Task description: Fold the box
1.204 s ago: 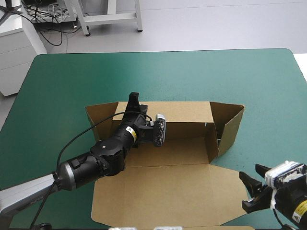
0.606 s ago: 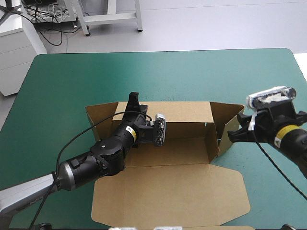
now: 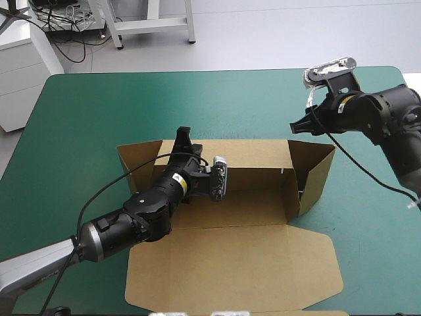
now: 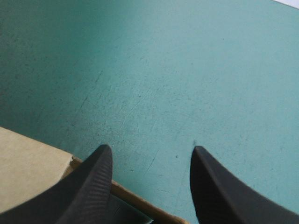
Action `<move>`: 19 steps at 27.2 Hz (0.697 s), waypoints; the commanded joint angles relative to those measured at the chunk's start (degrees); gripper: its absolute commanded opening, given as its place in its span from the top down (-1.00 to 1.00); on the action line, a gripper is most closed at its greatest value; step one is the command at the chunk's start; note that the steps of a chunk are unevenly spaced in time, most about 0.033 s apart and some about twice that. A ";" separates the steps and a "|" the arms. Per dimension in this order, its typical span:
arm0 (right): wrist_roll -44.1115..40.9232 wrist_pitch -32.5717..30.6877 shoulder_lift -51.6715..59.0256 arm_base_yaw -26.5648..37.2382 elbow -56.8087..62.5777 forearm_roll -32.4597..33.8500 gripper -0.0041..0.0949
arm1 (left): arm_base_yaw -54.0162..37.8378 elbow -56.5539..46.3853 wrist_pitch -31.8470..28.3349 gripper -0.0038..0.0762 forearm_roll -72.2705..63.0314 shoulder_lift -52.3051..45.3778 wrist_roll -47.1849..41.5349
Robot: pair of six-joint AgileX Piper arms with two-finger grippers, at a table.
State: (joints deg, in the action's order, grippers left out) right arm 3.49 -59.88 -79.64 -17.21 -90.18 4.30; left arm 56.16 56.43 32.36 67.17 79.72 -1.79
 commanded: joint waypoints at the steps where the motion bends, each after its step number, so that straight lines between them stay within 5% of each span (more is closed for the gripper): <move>1: 5.03 2.47 -2.40 1.73 -2.52 -2.70 -0.02 | 0.38 0.58 -1.05 0.93 -3.21 -1.06 -0.50; 10: 9.67 4.02 -9.75 2.09 -2.52 -4.62 0.12 | 0.38 0.58 -1.08 0.93 -3.21 -1.06 -1.40; 19: 12.05 -3.43 -10.54 2.09 -2.52 -6.56 0.13 | 0.38 0.58 -1.08 0.93 -3.21 -1.06 -0.82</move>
State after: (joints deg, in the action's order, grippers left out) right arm 14.56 -61.60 -92.44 -15.48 -90.79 -2.18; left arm 56.16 56.43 32.31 67.17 79.72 -1.97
